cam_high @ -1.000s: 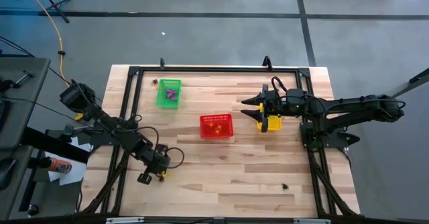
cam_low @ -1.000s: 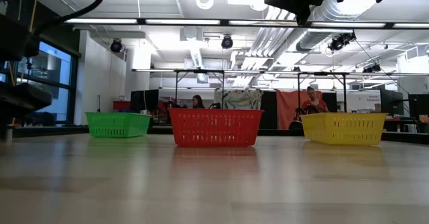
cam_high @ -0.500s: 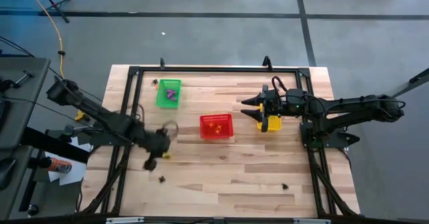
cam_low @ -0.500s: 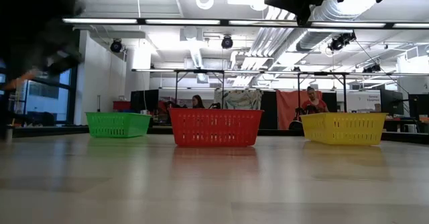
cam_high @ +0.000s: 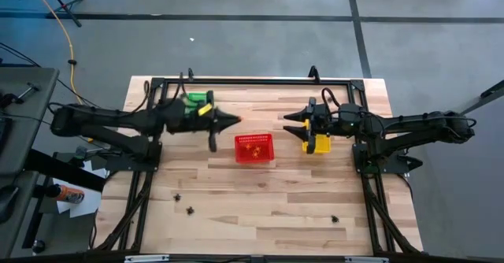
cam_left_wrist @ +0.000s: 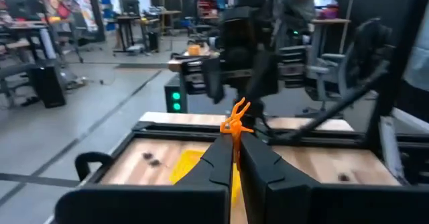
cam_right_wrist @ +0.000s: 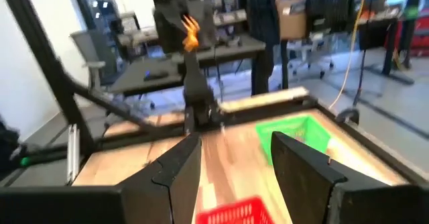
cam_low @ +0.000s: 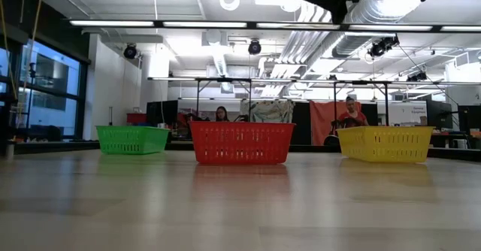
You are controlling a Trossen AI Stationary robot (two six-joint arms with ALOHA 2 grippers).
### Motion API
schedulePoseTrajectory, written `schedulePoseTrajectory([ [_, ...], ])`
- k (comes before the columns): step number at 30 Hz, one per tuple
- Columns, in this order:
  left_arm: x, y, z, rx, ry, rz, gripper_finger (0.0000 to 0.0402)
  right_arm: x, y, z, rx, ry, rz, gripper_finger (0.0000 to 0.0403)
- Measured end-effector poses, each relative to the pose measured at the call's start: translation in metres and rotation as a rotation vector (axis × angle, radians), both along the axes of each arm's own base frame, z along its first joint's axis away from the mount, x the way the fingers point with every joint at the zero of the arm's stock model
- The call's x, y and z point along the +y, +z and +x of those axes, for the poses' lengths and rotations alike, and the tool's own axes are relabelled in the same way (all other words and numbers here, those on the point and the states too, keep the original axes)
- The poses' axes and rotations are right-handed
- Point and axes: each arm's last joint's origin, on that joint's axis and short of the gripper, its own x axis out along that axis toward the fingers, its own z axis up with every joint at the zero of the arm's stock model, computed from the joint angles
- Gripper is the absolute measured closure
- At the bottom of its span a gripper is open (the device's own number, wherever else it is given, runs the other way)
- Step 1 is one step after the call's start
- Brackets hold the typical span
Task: Sort Halloween decoration
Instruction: Put the orange spider toy into the red bin
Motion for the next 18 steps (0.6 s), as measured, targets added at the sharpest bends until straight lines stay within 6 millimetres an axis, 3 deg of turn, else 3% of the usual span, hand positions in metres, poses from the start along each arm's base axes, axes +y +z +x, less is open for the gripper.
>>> schedulePoseTrajectory([
  [8, 0.013, 0.007, 0.033, -0.071, 0.007, -0.018, 0.0401, 0.0, 0.011, 0.0, -0.118, -0.01, 0.0, 0.0226],
  [18, 0.012, 0.005, 0.037, -0.08, -0.011, -0.02, 0.0401, 0.0, 0.011, 0.0, -0.115, -0.007, -0.037, 0.0226],
])
